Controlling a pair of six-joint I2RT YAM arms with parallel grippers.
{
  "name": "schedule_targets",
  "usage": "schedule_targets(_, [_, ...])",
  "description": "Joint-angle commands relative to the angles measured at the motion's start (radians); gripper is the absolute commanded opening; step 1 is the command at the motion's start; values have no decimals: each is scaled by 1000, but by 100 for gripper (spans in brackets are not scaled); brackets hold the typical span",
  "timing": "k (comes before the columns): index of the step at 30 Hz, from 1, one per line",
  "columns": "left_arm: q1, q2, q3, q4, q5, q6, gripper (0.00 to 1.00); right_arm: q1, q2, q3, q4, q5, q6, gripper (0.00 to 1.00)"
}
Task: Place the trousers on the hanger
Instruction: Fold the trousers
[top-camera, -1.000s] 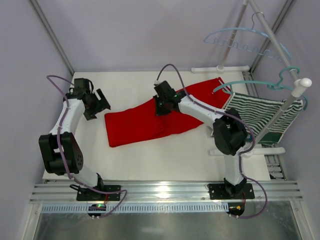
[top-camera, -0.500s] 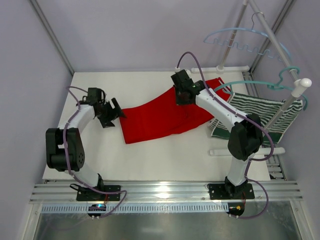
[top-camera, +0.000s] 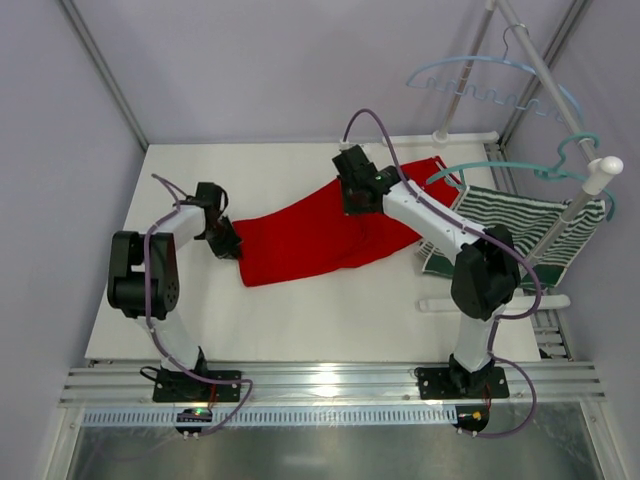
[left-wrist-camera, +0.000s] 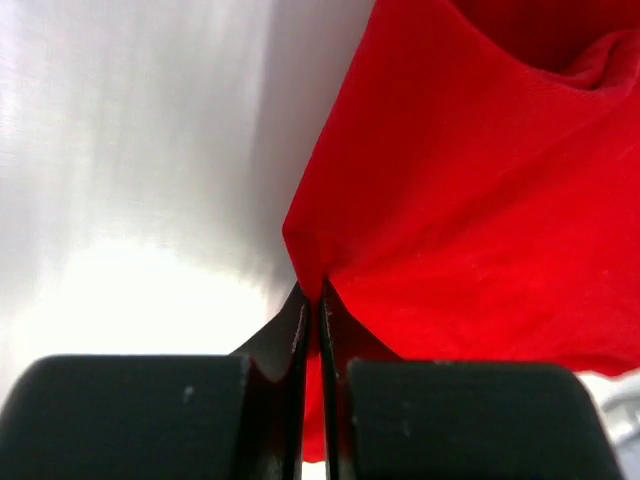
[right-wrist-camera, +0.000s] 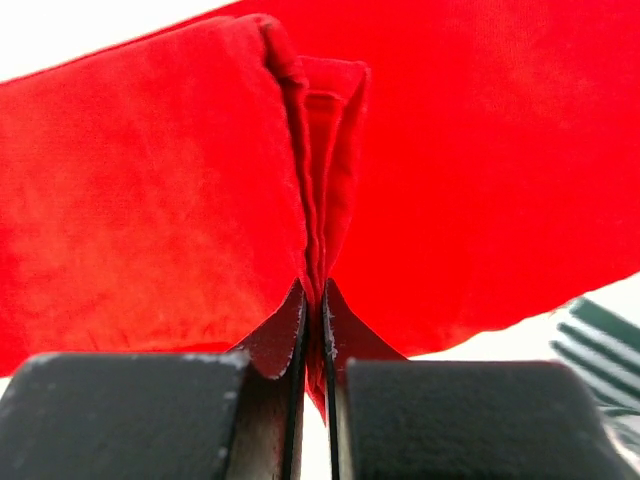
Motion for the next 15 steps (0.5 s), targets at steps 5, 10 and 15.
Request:
schedule_targets(5, [49,31,230,-303,-442,207,0,144,52,-21,132,-20,161,4])
schedule_targets(10, [196,19,275,-349,-548,261,0,232,171,34,212,-57,310,4])
schedule_targets(15, [199,42,333,-384,-674,249,18,309,298,205,181,-11,342,4])
